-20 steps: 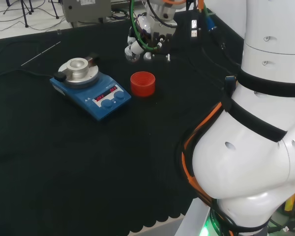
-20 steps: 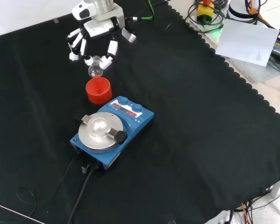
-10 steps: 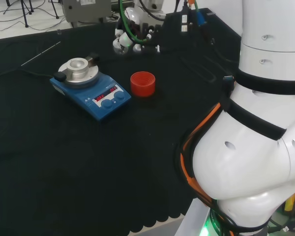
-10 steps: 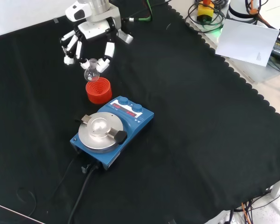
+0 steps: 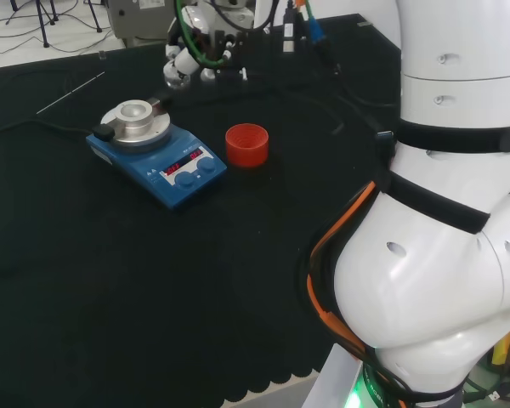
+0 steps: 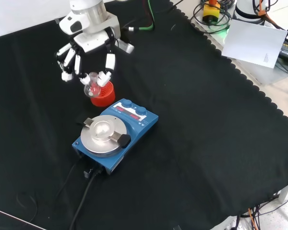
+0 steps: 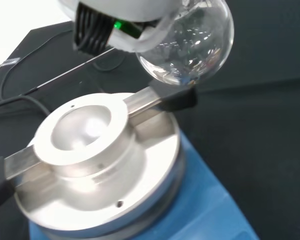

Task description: Place the round-bottom flask on the heater.

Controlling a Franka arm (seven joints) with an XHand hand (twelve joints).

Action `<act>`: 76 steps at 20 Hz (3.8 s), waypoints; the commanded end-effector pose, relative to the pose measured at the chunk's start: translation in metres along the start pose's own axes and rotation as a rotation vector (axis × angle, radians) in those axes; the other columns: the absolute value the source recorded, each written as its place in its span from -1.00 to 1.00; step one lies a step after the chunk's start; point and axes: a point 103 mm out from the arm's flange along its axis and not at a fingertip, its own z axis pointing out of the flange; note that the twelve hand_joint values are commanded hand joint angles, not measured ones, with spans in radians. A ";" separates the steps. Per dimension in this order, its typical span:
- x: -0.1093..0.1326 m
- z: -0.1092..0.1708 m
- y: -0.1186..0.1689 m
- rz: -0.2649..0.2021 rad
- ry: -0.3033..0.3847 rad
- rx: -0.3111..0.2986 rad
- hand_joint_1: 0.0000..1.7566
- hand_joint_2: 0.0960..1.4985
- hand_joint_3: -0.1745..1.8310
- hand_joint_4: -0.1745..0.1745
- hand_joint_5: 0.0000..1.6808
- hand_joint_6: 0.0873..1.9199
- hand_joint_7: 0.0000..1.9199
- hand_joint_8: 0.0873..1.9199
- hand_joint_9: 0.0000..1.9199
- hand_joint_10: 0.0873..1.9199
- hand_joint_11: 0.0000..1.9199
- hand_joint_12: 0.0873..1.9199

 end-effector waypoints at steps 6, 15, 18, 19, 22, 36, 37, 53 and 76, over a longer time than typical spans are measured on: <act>0.042 0.016 0.013 -0.070 -0.010 0.057 0.26 -0.22 -0.08 1.00 0.43 -0.18 -0.49 -0.52 -0.33 -0.52 -0.81 0.35; 0.063 0.024 0.018 -0.108 -0.019 0.088 0.26 -0.23 -0.07 1.00 0.43 -0.18 -0.49 -0.52 -0.33 -0.52 -0.81 0.35; 0.069 0.029 0.020 -0.119 -0.022 0.097 0.26 -0.23 -0.07 1.00 0.43 -0.18 -0.49 -0.52 -0.33 -0.52 -0.81 0.35; 0.070 0.031 0.021 -0.122 -0.023 0.100 0.26 -0.23 -0.07 1.00 0.43 -0.18 -0.49 -0.52 -0.34 -0.52 -0.81 0.35; 0.075 0.036 0.023 -0.128 -0.018 0.111 0.27 -0.23 -0.07 1.00 0.43 -0.18 -0.50 -0.52 -0.34 -0.52 -0.81 0.35; 0.073 0.052 0.032 -0.129 -0.048 0.144 0.27 -0.24 -0.07 1.00 0.44 -0.19 -0.50 -0.52 -0.35 -0.52 -0.82 0.35; 0.072 0.052 0.031 -0.129 -0.047 0.144 0.27 -0.24 -0.07 1.00 0.44 -0.19 -0.50 -0.52 -0.35 -0.52 -0.82 0.35; 0.070 0.062 0.034 -0.121 -0.059 0.161 0.27 -0.24 -0.07 1.00 0.45 -0.20 -0.50 -0.52 -0.35 -0.52 -0.82 0.35; 0.075 0.068 0.043 -0.129 -0.017 0.178 0.15 -0.28 -0.12 0.24 -0.13 -0.20 -0.58 -0.49 -0.43 -0.47 -0.89 0.36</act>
